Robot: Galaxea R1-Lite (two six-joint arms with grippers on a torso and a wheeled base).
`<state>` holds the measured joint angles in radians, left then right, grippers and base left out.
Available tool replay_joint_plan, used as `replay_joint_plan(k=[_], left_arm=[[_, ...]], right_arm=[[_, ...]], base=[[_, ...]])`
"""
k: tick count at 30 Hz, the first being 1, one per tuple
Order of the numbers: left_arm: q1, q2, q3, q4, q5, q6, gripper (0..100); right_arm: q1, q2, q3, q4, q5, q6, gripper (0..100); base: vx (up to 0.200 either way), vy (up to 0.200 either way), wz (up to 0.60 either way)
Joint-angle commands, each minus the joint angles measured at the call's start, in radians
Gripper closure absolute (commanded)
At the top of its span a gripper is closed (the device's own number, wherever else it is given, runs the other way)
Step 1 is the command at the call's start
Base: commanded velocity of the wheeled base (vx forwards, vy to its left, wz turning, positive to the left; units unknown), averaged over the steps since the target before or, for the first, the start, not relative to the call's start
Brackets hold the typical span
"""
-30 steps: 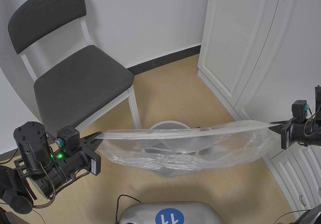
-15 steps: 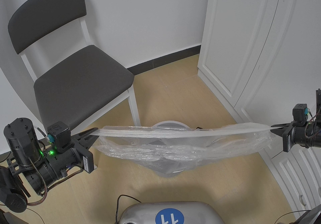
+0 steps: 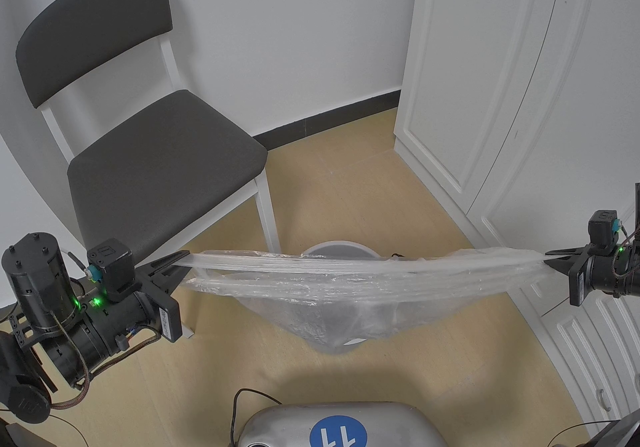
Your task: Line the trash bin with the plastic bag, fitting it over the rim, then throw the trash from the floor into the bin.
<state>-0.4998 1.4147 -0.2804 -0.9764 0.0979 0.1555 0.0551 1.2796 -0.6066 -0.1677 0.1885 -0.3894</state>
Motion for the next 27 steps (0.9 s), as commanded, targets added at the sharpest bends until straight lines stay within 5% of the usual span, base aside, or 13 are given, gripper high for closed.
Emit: replay_joint_plan(k=[1, 27], left_arm=[[0.004, -0.002, 0.0, -0.001, 0.002, 0.001, 100], [0.033, -0.019, 0.001, 0.002, 0.0, 0.019, 100]], right_arm=[[-0.011, 0.004, 0.001, -0.001, -0.001, -0.002, 100], [-0.055, -0.009, 0.004, 0.0, 0.005, -0.023, 100]], base=[[0.0, 0.0, 0.0], [0.0, 0.0, 0.0]])
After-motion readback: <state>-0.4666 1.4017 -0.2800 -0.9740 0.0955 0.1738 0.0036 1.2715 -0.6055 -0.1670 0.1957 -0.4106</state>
